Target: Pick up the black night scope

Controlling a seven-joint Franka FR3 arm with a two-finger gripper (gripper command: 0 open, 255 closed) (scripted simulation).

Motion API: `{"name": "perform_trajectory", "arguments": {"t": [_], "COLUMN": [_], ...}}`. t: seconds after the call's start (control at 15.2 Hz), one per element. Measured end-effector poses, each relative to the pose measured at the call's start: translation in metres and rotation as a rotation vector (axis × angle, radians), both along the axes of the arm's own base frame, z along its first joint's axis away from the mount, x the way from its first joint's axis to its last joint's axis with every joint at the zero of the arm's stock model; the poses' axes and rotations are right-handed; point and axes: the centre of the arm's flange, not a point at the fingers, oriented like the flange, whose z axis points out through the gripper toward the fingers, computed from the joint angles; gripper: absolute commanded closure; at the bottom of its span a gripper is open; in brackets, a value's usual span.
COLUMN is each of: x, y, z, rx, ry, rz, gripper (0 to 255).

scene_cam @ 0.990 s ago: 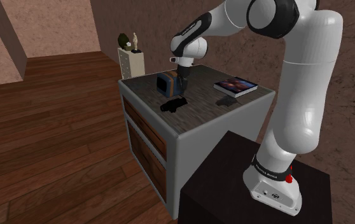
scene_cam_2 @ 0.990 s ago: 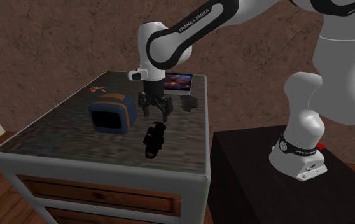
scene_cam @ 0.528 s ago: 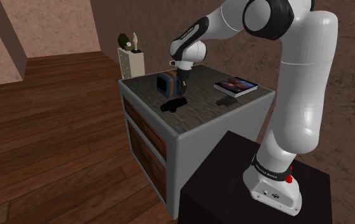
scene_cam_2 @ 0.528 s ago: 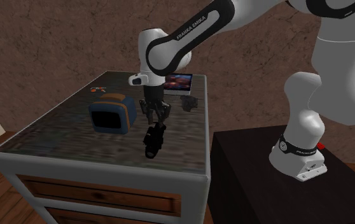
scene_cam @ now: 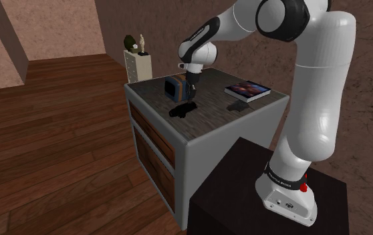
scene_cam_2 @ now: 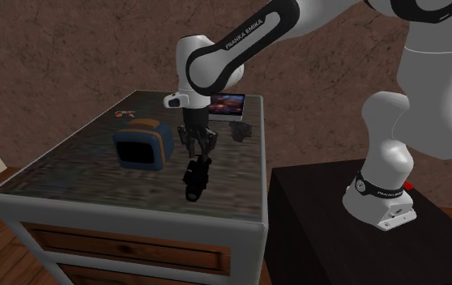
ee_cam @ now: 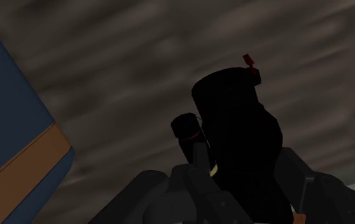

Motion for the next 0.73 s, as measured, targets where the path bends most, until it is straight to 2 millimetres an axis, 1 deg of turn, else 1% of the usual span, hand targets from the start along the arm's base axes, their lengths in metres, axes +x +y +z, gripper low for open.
{"name": "perform_trajectory", "arguments": {"t": [0.2, 0.73], "x": [-0.001, -0.001], "y": [0.000, 0.000], "z": [0.013, 0.054], "rx": [0.001, 0.001], "ry": [0.001, 0.001], "rz": [0.001, 0.001], "gripper": [255, 255]}}
